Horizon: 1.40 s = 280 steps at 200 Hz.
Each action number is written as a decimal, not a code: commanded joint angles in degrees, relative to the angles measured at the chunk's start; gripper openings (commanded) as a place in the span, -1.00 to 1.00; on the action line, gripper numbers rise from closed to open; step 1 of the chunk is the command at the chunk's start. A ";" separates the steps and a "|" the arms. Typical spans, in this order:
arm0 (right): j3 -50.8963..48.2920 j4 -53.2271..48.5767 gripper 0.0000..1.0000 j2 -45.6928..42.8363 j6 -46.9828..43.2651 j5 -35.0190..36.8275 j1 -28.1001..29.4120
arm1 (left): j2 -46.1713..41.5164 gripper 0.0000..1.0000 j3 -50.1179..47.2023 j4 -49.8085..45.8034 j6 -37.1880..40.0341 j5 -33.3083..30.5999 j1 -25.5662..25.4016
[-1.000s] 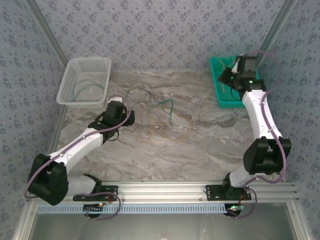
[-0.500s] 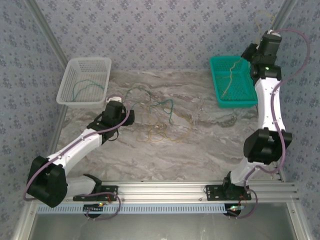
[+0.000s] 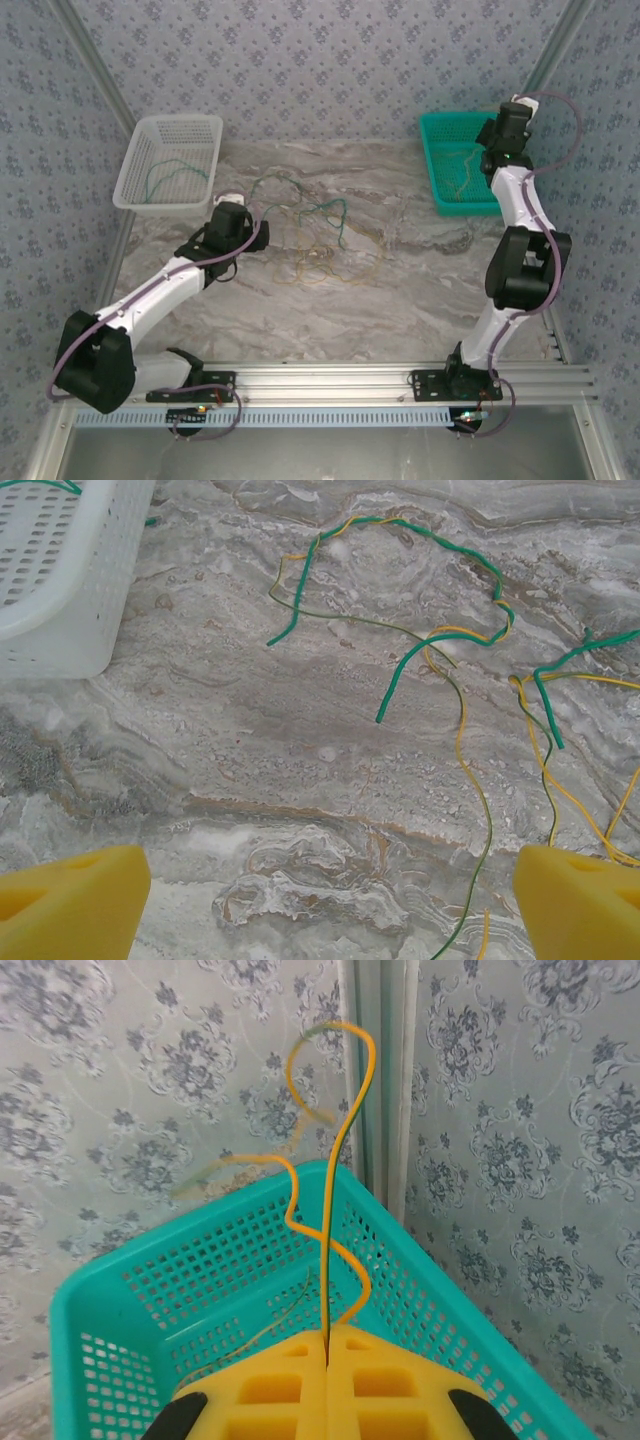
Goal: Untangle the cables
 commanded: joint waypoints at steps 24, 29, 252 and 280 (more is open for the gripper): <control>2.20 -2.46 -1.00 7.83 -1.33 -4.87 -0.65 | 1.61 0.87 1.33 0.91 -0.64 1.50 -0.49; 2.69 -3.14 -1.00 9.02 -1.48 -6.54 -0.82 | 1.70 0.86 1.39 0.90 -0.65 1.72 -0.57; 21.59 -37.14 0.25 11.36 3.18 -9.25 3.58 | 5.33 0.88 3.85 2.75 -0.38 2.92 -0.72; 20.64 -42.56 0.30 6.12 3.45 -13.70 5.18 | 6.14 0.88 5.84 2.75 0.40 5.41 -0.90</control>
